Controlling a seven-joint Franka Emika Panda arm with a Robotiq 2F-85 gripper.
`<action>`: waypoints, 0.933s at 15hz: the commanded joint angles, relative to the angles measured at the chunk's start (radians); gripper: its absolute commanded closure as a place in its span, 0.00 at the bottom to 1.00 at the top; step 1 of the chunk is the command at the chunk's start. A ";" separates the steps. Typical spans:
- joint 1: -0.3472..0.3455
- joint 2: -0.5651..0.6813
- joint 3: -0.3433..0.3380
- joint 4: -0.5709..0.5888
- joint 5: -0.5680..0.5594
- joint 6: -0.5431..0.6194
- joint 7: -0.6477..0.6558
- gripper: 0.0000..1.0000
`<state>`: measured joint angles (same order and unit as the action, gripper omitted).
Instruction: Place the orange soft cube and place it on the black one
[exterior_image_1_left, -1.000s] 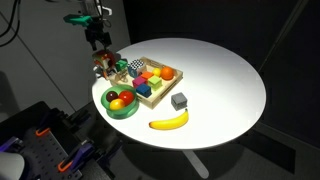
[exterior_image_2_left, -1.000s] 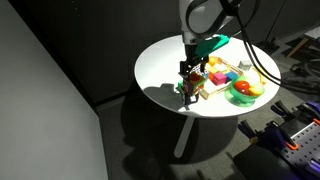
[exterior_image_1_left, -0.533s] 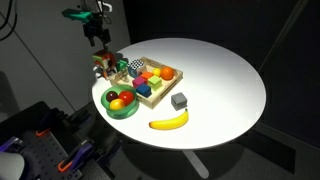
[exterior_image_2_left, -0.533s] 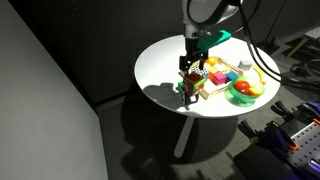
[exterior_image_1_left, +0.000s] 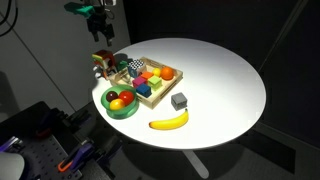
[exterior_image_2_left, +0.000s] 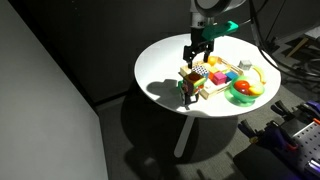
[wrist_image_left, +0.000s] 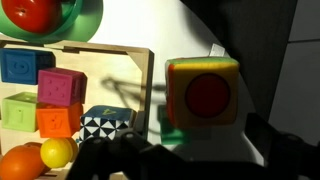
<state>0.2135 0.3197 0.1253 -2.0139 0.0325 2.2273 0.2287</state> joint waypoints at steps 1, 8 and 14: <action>-0.023 -0.068 -0.009 -0.038 0.022 -0.020 0.020 0.00; -0.048 -0.149 -0.047 -0.091 -0.014 -0.017 0.067 0.00; -0.070 -0.227 -0.075 -0.151 -0.062 -0.029 0.100 0.00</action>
<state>0.1580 0.1580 0.0555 -2.1198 0.0060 2.2250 0.2951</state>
